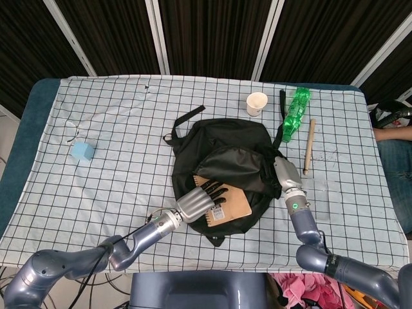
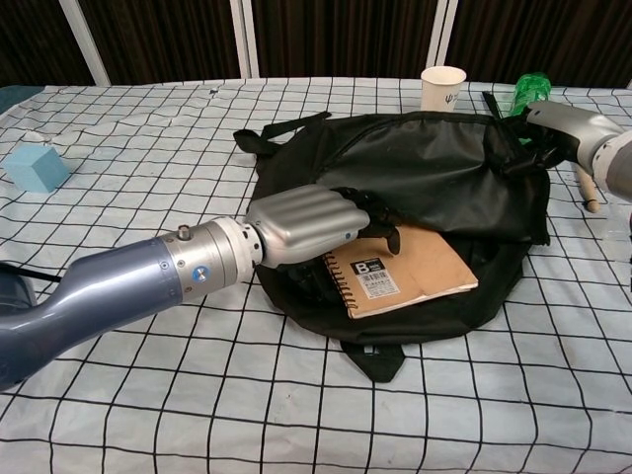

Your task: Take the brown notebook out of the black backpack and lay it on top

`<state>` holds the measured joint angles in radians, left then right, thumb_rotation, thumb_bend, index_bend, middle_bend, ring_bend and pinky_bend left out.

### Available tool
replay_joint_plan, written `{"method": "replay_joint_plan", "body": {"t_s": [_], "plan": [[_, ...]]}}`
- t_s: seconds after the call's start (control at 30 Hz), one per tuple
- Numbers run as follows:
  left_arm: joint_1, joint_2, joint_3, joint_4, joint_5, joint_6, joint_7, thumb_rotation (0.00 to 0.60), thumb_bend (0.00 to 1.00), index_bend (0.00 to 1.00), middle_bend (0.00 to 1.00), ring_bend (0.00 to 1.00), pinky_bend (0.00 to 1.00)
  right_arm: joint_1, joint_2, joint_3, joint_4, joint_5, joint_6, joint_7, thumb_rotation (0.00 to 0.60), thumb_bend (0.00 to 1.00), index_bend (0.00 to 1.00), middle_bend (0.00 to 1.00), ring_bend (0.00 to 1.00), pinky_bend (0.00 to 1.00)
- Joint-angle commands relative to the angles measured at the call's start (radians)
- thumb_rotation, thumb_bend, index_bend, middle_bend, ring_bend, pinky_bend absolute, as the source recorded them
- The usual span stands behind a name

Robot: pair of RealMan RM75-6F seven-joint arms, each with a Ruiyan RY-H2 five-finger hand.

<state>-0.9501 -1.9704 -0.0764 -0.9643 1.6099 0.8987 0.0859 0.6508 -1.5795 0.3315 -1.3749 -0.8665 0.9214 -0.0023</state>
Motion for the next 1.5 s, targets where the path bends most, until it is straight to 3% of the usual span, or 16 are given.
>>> {"method": "replay_joint_plan", "body": {"t_s": [0.03,0.43,0.63,0.77,1.5], "plan": [[-0.004,-0.008,0.001,0.011,-0.005,-0.005,0.001,0.6,0.0,0.23,0.16,0.0,0.0,0.0,0.0,-0.001,0.002,0.0,-0.001,0.0,0.6,0.56,0.63,0.09,0.07,0.12],[-0.012,-0.035,0.004,0.065,-0.019,-0.008,0.006,0.6,0.01,0.31,0.34,0.04,0.0,-0.003,-0.004,-0.002,0.01,-0.012,-0.003,0.013,0.6,0.56,0.63,0.09,0.07,0.12],[-0.017,-0.047,0.001,0.093,-0.016,0.012,-0.011,0.6,0.2,0.44,0.49,0.18,0.12,-0.005,-0.003,-0.004,0.01,-0.029,0.0,0.021,0.6,0.56,0.63,0.09,0.07,0.12],[-0.018,-0.055,0.0,0.118,-0.004,0.051,-0.026,0.6,0.25,0.49,0.55,0.23,0.18,-0.009,-0.003,-0.007,0.015,-0.039,0.003,0.024,0.6,0.56,0.63,0.09,0.07,0.12],[-0.028,-0.042,-0.002,0.162,0.022,0.145,-0.019,0.6,0.43,0.59,0.63,0.31,0.23,-0.02,0.015,-0.005,0.011,-0.092,0.001,0.078,0.6,0.56,0.63,0.09,0.07,0.12]]}}
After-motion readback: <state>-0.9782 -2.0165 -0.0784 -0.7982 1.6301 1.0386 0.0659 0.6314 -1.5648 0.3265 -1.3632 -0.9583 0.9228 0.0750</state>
